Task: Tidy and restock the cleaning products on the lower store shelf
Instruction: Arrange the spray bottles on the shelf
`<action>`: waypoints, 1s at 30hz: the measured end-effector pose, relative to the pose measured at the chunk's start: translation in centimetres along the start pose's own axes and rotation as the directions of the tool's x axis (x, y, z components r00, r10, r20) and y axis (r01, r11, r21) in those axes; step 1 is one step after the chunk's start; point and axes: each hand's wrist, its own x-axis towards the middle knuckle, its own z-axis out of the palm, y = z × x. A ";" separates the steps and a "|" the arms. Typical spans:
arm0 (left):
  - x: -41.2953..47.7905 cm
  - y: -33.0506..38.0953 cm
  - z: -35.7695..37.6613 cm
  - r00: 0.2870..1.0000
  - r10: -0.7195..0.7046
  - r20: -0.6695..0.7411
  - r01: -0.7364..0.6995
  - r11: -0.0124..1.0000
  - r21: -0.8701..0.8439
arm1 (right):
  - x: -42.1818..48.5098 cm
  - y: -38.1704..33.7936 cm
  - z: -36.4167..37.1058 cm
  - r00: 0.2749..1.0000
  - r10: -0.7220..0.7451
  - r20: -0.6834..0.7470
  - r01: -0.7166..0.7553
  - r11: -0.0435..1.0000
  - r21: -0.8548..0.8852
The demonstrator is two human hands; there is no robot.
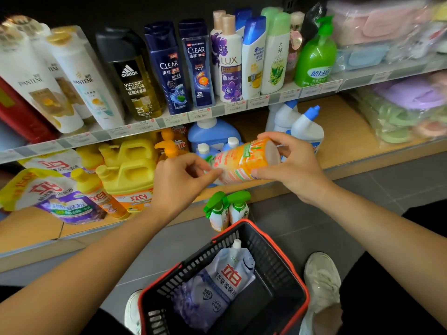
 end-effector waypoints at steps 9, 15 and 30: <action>-0.2 -0.3 1.2 0.863 0.075 0.500 0.021 0.983 -0.183 | -0.5 -1.1 0.8 0.980 -0.079 0.182 0.077 0.997 0.021; -0.8 -0.1 1.2 0.884 0.111 0.455 0.021 0.962 -0.274 | -0.5 -1.9 0.9 0.969 -0.082 0.234 0.048 0.988 0.149; -0.9 -0.5 1.7 0.933 0.057 0.354 0.096 0.912 -0.398 | -1.4 -2.1 0.8 0.931 -0.247 0.267 0.275 0.959 -0.069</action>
